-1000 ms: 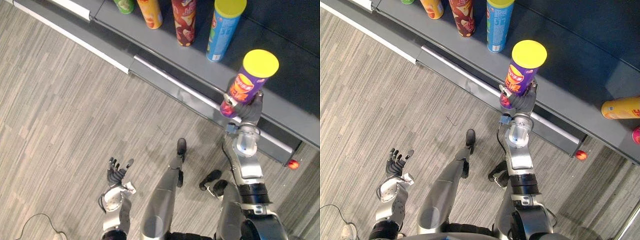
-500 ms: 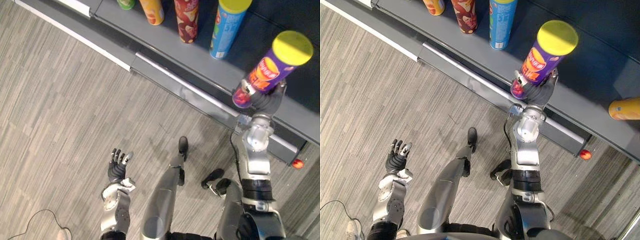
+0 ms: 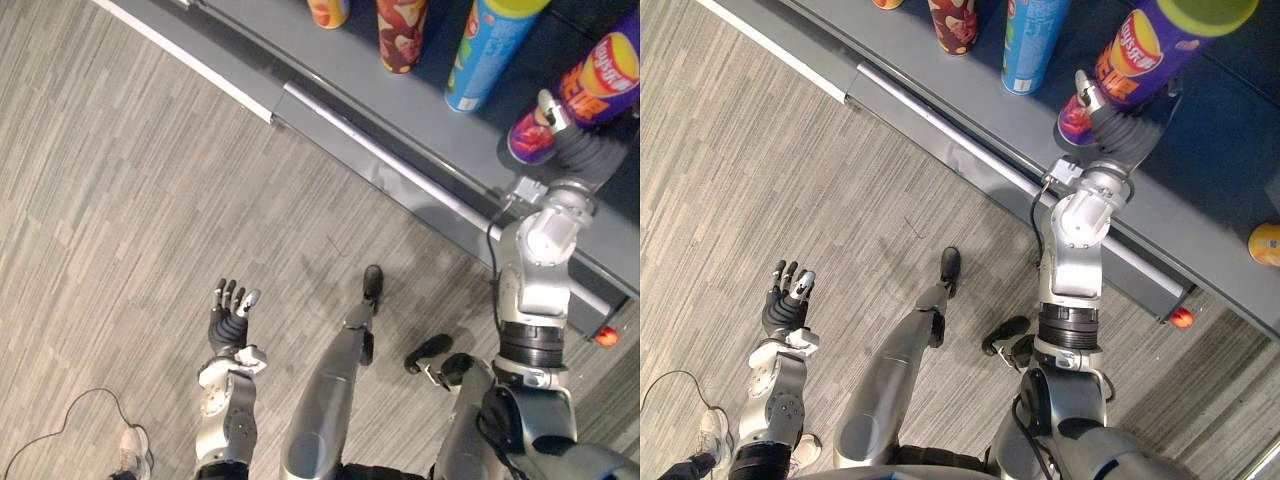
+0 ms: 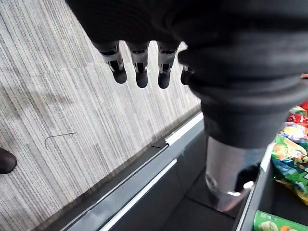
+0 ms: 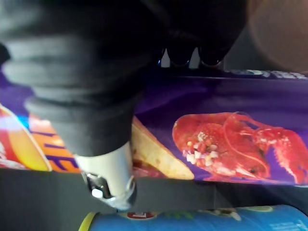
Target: Put the gum and the chips on the shelf.
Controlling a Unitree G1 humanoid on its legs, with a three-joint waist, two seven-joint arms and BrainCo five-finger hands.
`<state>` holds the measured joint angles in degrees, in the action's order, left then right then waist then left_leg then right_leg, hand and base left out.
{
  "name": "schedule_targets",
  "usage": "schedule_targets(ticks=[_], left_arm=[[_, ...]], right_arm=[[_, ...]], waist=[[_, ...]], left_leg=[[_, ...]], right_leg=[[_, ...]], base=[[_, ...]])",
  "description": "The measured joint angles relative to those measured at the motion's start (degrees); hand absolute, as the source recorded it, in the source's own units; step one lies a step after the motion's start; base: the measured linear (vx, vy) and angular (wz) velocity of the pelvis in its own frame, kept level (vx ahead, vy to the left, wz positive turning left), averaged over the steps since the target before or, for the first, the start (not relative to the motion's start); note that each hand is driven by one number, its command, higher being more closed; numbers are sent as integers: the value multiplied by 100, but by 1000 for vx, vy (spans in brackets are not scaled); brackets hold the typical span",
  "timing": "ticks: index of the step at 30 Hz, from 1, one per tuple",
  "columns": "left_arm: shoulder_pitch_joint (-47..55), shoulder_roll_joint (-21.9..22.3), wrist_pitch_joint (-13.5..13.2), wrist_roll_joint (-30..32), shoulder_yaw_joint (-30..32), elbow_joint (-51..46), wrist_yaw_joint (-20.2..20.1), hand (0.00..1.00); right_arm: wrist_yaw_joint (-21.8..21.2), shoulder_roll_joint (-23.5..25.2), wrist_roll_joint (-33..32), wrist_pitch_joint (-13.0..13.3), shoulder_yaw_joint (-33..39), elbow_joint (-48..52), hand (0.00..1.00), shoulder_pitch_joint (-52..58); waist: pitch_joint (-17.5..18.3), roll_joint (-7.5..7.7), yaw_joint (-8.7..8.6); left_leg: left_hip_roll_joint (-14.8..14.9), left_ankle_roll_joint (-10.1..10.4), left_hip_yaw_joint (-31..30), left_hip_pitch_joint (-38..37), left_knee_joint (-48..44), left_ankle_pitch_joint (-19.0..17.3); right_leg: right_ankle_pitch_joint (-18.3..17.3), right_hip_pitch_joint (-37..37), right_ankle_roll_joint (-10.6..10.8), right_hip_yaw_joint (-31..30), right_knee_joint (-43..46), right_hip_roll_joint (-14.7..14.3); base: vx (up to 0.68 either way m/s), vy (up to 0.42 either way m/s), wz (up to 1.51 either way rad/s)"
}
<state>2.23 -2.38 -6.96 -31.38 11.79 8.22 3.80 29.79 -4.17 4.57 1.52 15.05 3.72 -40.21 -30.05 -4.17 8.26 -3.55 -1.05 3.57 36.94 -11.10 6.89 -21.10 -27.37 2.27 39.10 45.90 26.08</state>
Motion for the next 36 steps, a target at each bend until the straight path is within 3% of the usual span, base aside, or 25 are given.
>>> schedule_targets(ticks=[26, 36], left_arm=[[22, 5, -1, -215, -86, -351, 23, 0], [28, 5, -4, -216, -214, -496, 37, 0]], right_arm=[[494, -207, 7, -95, 488, -8, 100, -22], [614, -192, 2, -127, 528, -32, 100, 187]], waist=[[41, -35, 7], [175, -72, 20]], left_leg=[[76, 65, 114, 390, -444, -282], [113, -33, 252, 629, -863, -489]], right_leg=[[-38, -311, -70, -16, 256, 94], [-38, -451, -70, -47, 443, 191]], base=[[-24, -46, -2], [20, -52, -2]])
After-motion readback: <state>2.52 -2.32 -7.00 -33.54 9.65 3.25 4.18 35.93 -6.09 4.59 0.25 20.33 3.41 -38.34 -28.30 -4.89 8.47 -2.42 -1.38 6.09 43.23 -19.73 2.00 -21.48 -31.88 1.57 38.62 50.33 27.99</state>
